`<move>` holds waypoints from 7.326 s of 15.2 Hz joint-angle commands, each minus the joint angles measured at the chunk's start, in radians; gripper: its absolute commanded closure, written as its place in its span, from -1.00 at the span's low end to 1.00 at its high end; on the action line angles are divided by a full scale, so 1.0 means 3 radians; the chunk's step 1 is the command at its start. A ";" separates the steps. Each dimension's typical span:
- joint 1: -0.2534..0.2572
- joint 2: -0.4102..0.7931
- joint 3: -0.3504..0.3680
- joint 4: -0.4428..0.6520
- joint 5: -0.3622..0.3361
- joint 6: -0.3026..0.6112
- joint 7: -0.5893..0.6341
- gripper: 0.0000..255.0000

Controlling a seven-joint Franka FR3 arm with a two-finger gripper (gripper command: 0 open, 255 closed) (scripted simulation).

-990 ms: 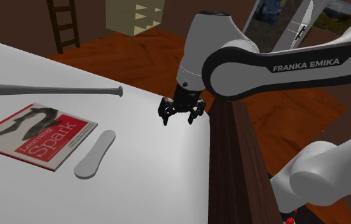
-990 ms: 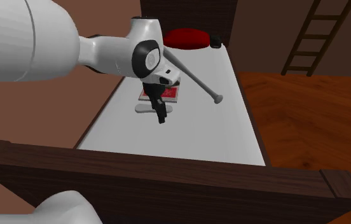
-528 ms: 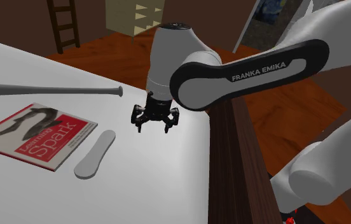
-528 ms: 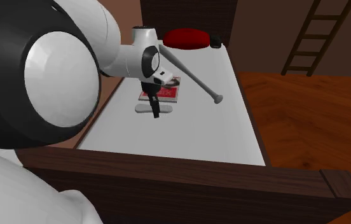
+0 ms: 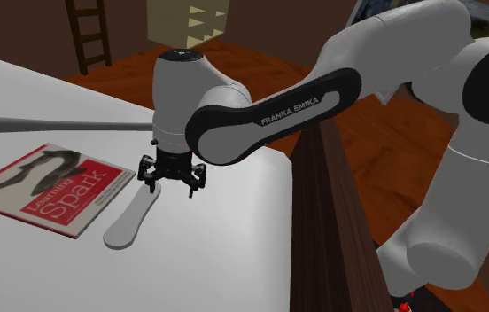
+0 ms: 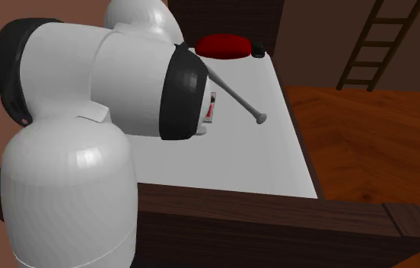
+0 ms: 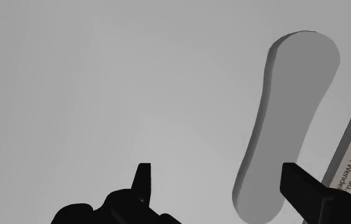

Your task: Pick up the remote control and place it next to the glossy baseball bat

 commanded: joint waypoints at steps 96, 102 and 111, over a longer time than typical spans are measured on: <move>-0.0116 0.1423 -0.0553 0.1894 -0.0354 -0.0484 -0.0513 1.00; -0.0097 0.1556 -0.0599 0.1831 -0.0413 -0.0293 -0.0482 1.00; -0.0097 0.1556 -0.0600 0.1830 -0.0413 -0.0293 -0.0482 -1.00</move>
